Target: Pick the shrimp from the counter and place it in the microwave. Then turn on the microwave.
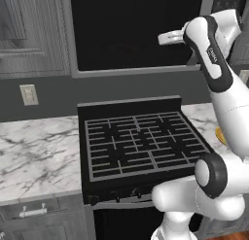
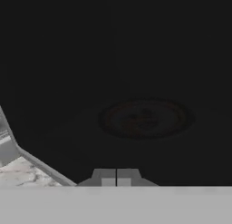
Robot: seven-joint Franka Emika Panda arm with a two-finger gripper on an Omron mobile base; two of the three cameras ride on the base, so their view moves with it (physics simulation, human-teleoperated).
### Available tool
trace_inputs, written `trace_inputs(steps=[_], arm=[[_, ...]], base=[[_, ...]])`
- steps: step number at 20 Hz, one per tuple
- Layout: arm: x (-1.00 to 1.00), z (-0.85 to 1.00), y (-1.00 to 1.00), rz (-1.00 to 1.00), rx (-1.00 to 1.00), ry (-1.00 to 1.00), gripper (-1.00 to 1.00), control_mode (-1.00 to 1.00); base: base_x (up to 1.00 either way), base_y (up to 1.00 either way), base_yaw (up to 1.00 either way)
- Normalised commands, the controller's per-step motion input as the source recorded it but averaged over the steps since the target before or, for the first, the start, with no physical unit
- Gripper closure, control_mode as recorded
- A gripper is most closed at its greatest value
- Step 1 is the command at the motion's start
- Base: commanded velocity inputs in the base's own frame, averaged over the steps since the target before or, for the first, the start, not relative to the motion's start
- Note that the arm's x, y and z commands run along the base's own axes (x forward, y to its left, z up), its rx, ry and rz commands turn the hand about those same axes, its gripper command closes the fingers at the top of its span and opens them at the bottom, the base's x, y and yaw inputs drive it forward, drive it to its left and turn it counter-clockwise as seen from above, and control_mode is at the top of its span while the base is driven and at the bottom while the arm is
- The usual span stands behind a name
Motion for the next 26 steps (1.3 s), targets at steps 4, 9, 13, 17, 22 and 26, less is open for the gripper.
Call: trace_inputs(steps=[4, 9, 13, 17, 22, 26], arm=[[-1.00, 0.04, 0.00, 0.00, -0.07, -0.25, 1.00, -1.00], [-1.00, 0.33, -0.10, 0.00, -0.10, -0.08, 1.00, -1.00], [-0.65, 0.06, -0.66, 0.00, -0.19, 0.01, 1.00, -1.00], [-0.14, 0.00, -0.98, -0.02, -0.18, 0.09, 1.00, -1.00], [-0.01, -0.01, -0.87, -0.02, -0.11, 0.09, 1.00, -1.00], [0.00, -0.12, -0.74, -0.02, 0.00, 0.03, 1.00, -1.00]], base=[[0.00, 0.00, 0.00], [0.00, 0.00, 0.00], [0.00, 0.00, 0.00], [0.00, 0.00, 0.00], [0.00, 0.00, 0.00], [0.00, 0.00, 0.00]])
